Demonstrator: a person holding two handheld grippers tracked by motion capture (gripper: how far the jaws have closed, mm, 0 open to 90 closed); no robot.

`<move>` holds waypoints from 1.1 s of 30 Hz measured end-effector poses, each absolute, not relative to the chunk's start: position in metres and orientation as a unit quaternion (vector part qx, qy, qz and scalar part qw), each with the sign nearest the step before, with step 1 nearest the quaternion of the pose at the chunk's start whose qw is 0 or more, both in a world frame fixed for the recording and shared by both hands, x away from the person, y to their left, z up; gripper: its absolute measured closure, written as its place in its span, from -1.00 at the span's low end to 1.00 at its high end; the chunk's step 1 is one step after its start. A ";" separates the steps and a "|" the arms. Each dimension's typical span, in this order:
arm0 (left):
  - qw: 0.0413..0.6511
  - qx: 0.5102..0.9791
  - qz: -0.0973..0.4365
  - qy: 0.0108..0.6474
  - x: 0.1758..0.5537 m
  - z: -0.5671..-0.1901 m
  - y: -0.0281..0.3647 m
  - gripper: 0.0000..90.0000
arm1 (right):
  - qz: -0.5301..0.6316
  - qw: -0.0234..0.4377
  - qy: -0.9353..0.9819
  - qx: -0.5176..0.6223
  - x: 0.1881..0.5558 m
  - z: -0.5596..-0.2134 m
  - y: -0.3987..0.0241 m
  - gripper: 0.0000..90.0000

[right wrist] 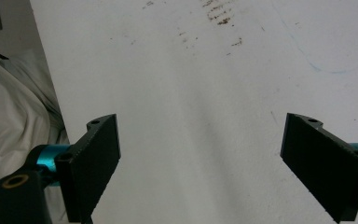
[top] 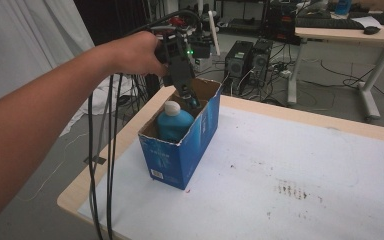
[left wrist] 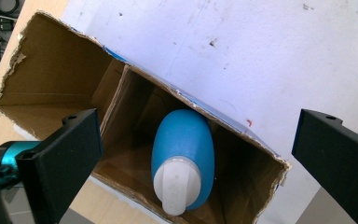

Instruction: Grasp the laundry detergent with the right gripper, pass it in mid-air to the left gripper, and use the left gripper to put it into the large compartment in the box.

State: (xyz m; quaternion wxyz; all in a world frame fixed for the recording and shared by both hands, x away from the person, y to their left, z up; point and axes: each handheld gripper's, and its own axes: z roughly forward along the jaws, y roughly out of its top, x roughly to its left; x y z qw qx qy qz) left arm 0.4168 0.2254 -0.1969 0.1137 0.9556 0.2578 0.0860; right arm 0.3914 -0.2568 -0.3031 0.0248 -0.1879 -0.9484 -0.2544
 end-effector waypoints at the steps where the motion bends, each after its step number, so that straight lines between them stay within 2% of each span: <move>1: 0.113 0.955 0.090 0.257 0.416 -0.196 0.224 -0.96 | -0.254 0.025 -0.948 -0.189 0.391 -0.303 -0.257 -0.75; 11: 0.124 0.959 0.088 0.238 0.412 -0.190 0.200 -0.96 | -0.259 0.023 -0.947 -0.187 0.391 -0.301 -0.255 -0.75; 22: 0.149 0.961 0.075 0.219 0.413 -0.177 0.156 -0.96 | -0.261 0.019 -0.946 -0.189 0.390 -0.299 -0.251 -0.75; 33: 0.142 0.970 0.051 0.188 0.419 -0.192 0.120 -0.96 | -0.262 0.014 -0.948 -0.182 0.389 -0.292 -0.238 -0.75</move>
